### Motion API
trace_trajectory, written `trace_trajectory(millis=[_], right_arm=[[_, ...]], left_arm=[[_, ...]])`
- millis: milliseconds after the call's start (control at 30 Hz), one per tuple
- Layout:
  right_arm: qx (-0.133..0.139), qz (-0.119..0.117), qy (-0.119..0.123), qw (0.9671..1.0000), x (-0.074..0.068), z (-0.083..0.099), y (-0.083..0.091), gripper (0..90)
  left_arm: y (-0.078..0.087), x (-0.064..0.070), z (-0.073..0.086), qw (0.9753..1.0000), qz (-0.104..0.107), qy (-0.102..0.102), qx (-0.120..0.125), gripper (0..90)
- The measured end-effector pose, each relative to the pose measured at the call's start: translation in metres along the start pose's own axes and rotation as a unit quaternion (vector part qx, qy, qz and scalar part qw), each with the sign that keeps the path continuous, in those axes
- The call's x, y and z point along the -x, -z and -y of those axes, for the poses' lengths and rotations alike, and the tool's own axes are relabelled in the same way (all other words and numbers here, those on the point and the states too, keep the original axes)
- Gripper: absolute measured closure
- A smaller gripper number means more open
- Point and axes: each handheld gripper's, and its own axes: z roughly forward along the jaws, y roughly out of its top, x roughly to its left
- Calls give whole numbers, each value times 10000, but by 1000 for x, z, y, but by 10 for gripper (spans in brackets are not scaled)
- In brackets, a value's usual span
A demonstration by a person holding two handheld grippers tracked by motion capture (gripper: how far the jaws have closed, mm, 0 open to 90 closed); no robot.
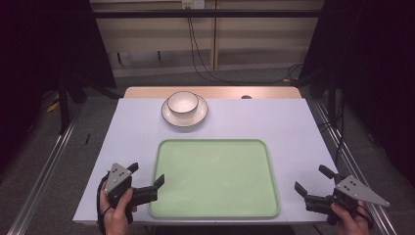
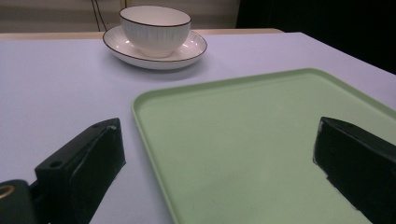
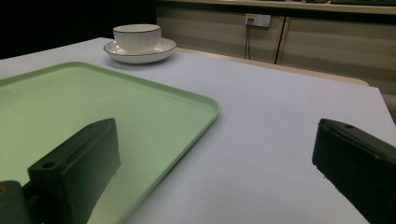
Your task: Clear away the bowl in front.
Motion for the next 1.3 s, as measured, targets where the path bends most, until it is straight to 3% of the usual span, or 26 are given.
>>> trace_trajectory(millis=[167, 533, 567, 733, 1067, 1300], right_arm=[[-18, 36, -42, 10000, 1, 0, -1, 8], [-68, -123, -97, 9999, 0, 1, -3, 8], [-70, -133, -48, 9999, 0, 1, -2, 8], [-59, -108, -71, 9999, 0, 1, -2, 9], [-93, -147, -66, 9998, 0, 2, -2, 11], [-93, -164, -78, 9998, -1, 2, -2, 12]], left_arm=[[0, 0, 0, 10000, 34, -26, 2, 18], [0, 1, -1, 10000, -43, -40, -10, 18], [-1, 1, -1, 10000, 50, -48, -33, 24], [-3, 2, -3, 9998, 113, -130, -67, 17], [-19, -2, -15, 9995, 149, -216, -165, 28], [-20, -5, -24, 9991, 241, -295, -159, 25]])
